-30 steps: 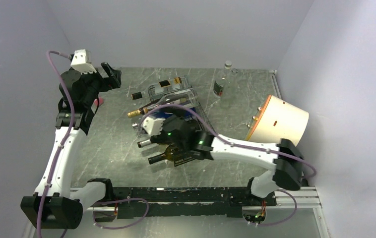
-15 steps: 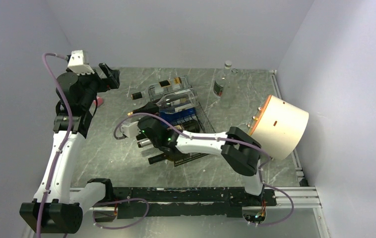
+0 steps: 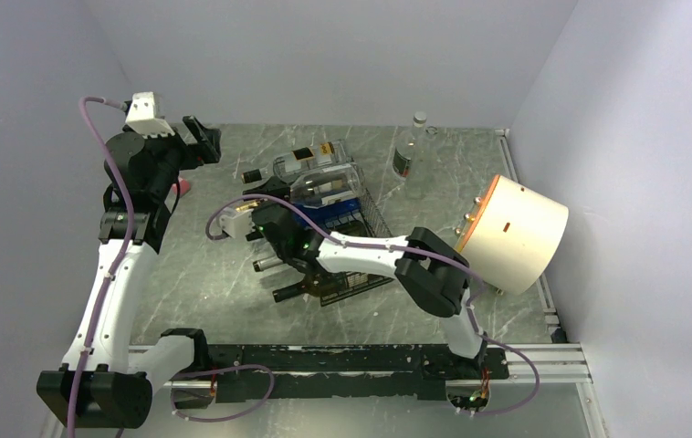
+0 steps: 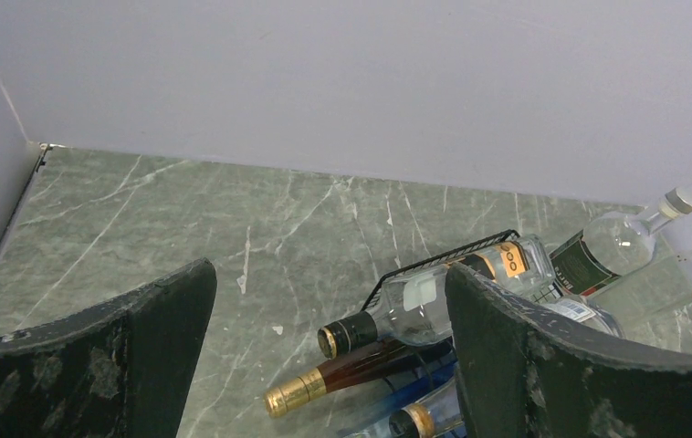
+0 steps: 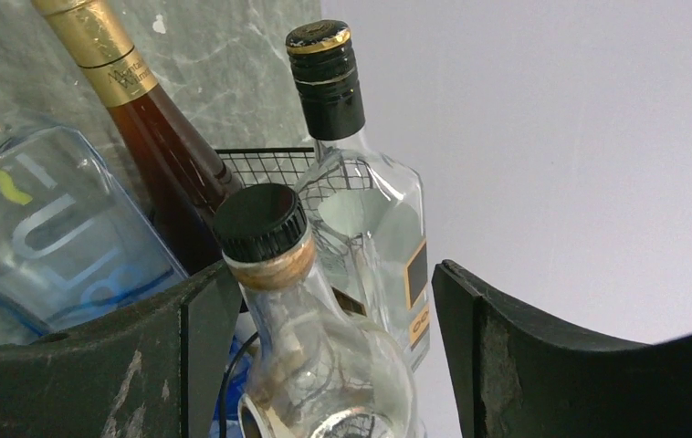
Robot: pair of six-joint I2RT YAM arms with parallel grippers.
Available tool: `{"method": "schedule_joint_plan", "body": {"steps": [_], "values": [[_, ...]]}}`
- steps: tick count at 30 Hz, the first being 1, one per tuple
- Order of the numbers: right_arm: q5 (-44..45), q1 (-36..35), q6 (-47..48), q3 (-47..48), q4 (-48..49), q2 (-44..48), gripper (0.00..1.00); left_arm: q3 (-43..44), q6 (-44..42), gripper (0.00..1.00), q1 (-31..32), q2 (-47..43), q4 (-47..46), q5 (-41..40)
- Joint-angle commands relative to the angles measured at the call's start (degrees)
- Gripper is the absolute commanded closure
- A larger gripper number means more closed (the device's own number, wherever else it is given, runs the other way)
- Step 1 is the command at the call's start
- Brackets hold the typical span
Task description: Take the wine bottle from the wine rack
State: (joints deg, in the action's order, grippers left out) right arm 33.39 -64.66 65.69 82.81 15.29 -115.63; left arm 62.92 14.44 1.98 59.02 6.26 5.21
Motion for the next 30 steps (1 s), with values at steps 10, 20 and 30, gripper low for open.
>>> {"method": "schedule_joint_plan", "body": {"steps": [10,20,30], "values": [[0.0,1.8,-1.6,1.6,3.2,-5.6,0.27,-0.8,0.5,0.01,0.2,-0.4,-1.6,-0.4],[0.0,1.2,-5.1,2.5,0.0,-1.3,0.67,-1.1,0.6,0.01,0.3,0.0,-1.9,-0.1],[-1.9,1.0,-14.4,2.4,-9.1,9.9,0.91,-1.3,0.6,0.01,0.4,1.1,-2.1,0.0]]}}
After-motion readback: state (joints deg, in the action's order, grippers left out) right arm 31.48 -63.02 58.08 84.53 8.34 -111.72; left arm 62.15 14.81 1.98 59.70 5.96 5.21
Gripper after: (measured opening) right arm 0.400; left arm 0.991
